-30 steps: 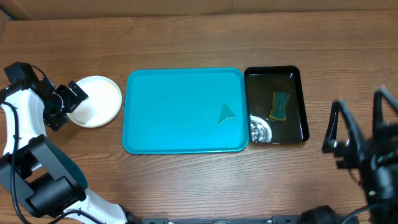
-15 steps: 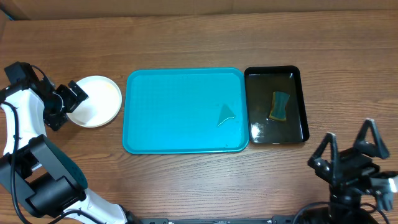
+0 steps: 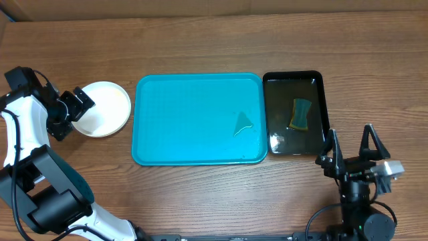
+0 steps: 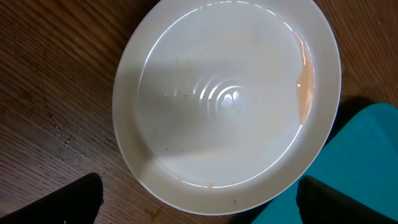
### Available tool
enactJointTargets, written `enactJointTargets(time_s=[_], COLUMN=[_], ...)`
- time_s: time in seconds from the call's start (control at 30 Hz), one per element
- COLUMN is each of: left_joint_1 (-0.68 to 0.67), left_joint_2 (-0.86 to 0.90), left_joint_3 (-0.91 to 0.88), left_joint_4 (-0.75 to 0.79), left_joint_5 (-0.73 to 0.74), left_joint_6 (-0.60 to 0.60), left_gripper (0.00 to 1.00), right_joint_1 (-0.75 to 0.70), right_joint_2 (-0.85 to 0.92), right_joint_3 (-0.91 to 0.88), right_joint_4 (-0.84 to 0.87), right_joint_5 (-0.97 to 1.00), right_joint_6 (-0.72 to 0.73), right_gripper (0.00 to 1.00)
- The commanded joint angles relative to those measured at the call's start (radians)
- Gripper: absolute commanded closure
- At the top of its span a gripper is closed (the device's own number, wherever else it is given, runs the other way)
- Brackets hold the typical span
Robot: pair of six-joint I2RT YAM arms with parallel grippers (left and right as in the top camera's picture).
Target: Clean dirty plates on tray and stack at the side
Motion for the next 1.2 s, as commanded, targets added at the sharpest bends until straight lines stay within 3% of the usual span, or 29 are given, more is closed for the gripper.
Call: enactJointTargets(time_s=[0.0, 0.33, 0.5, 1.17], left_joint_1=[-0.004, -0.004, -0.004, -0.004], left_joint_2=[0.015, 0.015, 0.015, 0.015], left_joint_3=[-0.006, -0.006, -0.006, -0.006], left_joint_4=[0.001, 0.001, 0.001, 0.001], left_joint_5=[0.012, 0.012, 0.012, 0.012], left_joint_6=[0.027, 0.027, 0.027, 0.027], left_gripper=[0.00, 0.00, 0.00, 0.00], right_joint_1=[-0.025, -0.040, -0.040, -0.040], right_joint_2=[-0.015, -0.015, -0.015, -0.015], right_joint_3=[-0.010, -0.010, -0.010, -0.010], right_joint_4=[-0.038, -0.419, -0.421, -0.422], right_joint_5=[-0.008, -0.007, -0.001, 0.011], right_joint_6=[-0.007, -0.100, -0.199, -0.190], right_gripper=[0.00, 0.00, 0.00, 0.00])
